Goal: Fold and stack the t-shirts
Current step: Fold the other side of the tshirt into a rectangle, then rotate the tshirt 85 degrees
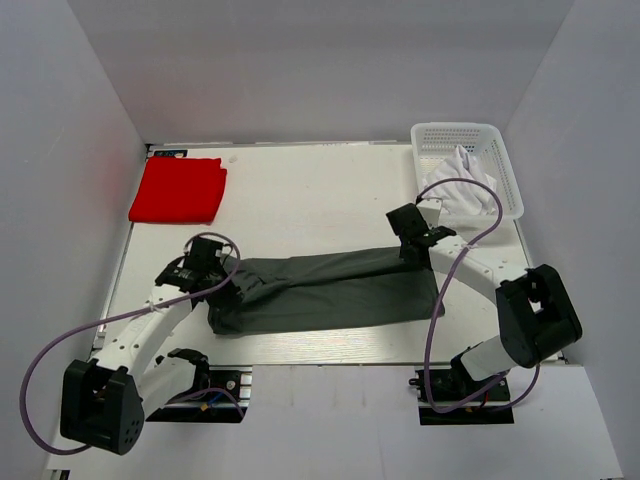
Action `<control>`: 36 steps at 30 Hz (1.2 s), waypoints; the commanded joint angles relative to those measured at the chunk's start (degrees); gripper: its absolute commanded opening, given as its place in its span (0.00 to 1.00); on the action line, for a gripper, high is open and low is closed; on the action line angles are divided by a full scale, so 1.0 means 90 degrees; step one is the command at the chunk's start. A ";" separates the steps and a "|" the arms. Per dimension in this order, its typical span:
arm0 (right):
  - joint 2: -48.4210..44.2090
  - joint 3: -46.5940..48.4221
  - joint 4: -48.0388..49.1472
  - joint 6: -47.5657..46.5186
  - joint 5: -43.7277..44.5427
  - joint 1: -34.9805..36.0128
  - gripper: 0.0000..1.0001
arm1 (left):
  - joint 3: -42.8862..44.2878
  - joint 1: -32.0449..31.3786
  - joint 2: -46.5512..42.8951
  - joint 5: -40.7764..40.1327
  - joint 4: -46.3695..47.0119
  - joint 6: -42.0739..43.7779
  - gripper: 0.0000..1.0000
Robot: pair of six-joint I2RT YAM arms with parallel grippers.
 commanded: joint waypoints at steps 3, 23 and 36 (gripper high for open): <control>0.0153 -0.0074 -0.0629 0.0460 0.0023 -0.0001 0.42 | 0.0006 -0.0081 -0.0177 0.0923 -0.1348 -0.0261 0.40; -0.0542 -0.0475 0.1772 -0.1181 -0.2301 0.0155 0.90 | 0.0566 -0.0139 0.0622 0.1001 0.1130 0.0315 0.99; -0.0236 -0.1654 0.1733 -0.0663 -0.2682 0.0282 0.90 | 0.1402 -0.0081 0.3678 -0.0247 0.1561 0.0120 0.99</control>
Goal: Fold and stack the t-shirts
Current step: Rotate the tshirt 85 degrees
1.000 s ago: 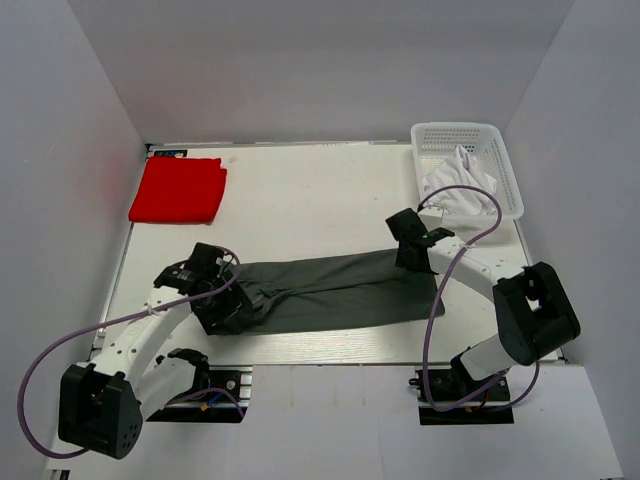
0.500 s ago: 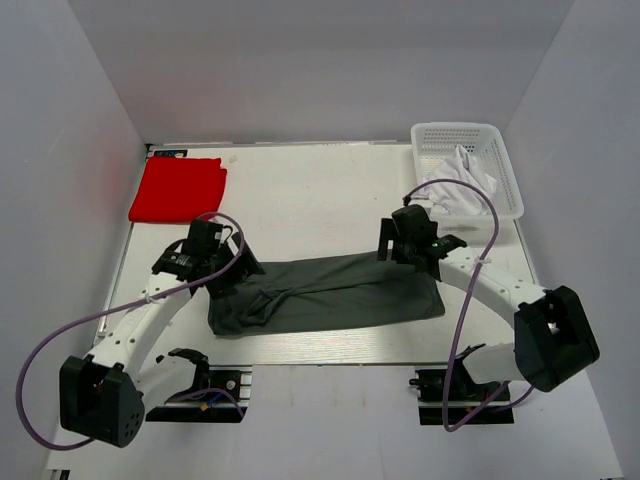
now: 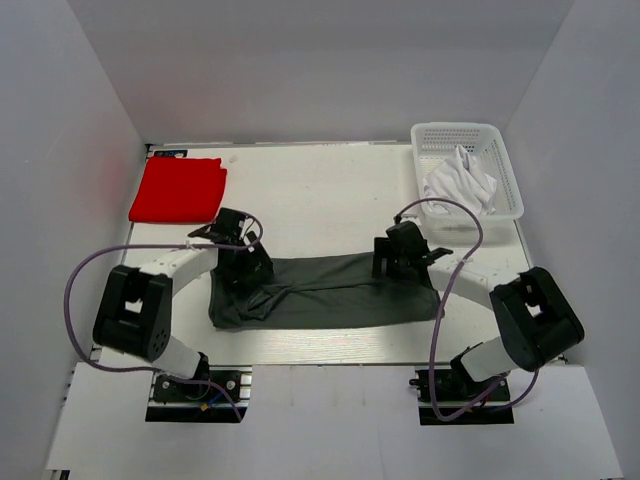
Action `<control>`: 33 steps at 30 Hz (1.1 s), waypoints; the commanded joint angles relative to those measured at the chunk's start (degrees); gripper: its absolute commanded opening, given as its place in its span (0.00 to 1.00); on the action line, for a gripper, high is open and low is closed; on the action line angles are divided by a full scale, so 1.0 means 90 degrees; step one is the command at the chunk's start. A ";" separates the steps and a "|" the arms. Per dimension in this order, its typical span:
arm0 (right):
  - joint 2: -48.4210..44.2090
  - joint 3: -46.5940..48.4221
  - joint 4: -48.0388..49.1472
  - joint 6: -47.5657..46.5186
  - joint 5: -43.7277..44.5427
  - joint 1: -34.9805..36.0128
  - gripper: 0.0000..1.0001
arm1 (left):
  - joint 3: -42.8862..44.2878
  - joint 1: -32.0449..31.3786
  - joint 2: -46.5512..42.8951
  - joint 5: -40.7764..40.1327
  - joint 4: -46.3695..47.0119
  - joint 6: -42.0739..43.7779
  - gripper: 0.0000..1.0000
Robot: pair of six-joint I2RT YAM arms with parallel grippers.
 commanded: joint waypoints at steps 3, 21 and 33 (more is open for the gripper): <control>-0.0706 -0.0998 0.0284 0.0010 -0.1024 0.0249 0.90 | 0.0893 0.0021 0.1469 -0.0783 0.0535 -0.0006 0.99; -0.1362 -0.1332 -0.0126 -0.0860 -0.3399 0.3744 0.90 | 1.0532 -0.0155 0.7779 0.0933 -0.0619 0.1537 0.99; -0.1889 -0.0952 0.0538 -0.1660 -0.2961 0.4116 0.90 | 1.0320 -0.0409 0.8376 0.1719 0.2380 0.0308 0.99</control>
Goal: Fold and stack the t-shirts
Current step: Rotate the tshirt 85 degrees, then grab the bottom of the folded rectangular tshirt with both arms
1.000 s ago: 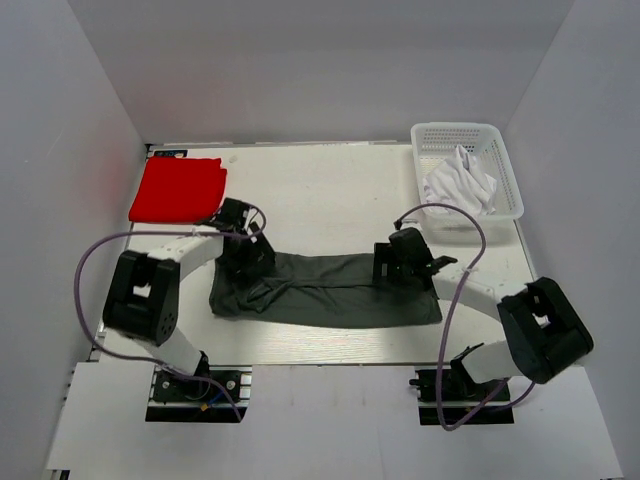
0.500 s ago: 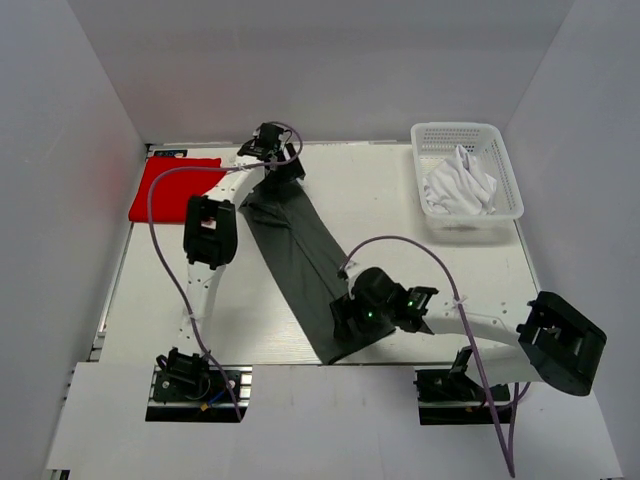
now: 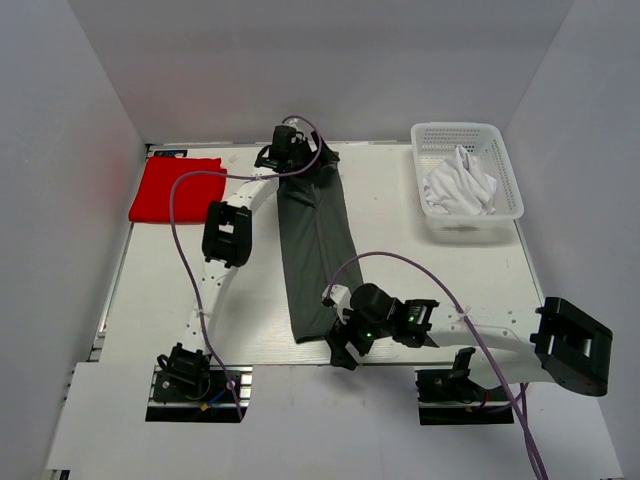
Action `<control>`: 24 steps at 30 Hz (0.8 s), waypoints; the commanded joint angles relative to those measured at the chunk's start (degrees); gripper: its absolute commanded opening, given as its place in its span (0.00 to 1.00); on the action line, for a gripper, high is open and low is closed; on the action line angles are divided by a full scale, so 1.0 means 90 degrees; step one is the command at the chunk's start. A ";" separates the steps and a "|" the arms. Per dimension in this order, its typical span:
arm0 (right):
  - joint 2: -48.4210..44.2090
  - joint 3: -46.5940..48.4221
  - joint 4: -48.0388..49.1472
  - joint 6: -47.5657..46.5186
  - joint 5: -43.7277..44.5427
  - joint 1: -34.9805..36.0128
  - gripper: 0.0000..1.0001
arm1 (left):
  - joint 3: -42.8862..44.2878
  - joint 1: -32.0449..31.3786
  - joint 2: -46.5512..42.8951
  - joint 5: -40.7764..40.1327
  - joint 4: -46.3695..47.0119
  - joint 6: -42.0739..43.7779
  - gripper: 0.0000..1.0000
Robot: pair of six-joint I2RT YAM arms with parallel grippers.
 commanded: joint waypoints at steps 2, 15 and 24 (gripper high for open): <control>-0.0437 0.0246 0.0284 -0.0415 0.0060 0.0070 0.90 | 0.0081 -0.0071 0.0372 -0.0405 0.0620 -0.0524 0.99; -0.0888 -0.0478 0.2435 0.1244 0.3811 -0.0047 0.90 | -0.0257 -0.0188 -0.2671 -0.0191 0.0320 0.1026 0.99; -0.0916 -0.0135 0.0522 0.2435 0.4603 -0.0496 0.90 | -0.8056 -0.0305 -0.8829 -0.0425 0.0622 0.0700 0.99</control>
